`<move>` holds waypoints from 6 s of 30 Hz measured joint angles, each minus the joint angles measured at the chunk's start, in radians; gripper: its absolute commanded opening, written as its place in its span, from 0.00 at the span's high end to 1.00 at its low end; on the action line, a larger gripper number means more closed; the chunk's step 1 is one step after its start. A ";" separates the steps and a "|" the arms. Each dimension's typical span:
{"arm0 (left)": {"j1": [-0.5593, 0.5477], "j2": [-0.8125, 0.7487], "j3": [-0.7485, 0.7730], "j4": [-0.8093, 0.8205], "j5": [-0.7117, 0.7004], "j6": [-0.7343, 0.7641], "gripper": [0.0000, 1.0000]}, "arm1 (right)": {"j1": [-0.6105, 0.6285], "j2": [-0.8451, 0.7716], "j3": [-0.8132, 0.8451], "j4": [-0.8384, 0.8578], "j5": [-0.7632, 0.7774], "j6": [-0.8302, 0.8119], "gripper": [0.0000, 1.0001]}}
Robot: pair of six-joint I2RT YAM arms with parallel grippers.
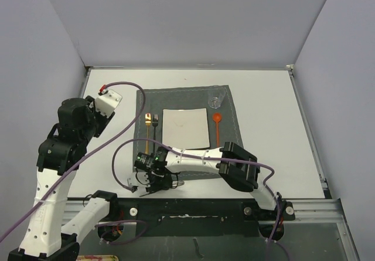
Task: Set the dinner table for one person
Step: Pick up the knife at the center of the board, then place the knife on the napkin.
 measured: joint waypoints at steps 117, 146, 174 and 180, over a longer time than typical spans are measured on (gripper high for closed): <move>-0.050 0.351 0.049 0.157 0.038 -0.023 0.58 | -0.909 -0.297 -0.333 0.164 0.307 0.864 1.00; -0.050 0.383 0.006 0.209 0.035 -0.009 0.58 | -0.917 -0.202 -0.298 0.161 0.307 0.862 1.00; -0.053 0.402 0.005 0.210 0.039 -0.011 0.58 | -0.957 -0.201 -0.296 0.153 0.277 0.889 1.00; -0.055 0.420 0.005 0.210 0.039 -0.015 0.58 | -0.957 -0.196 -0.269 0.135 0.253 0.893 1.00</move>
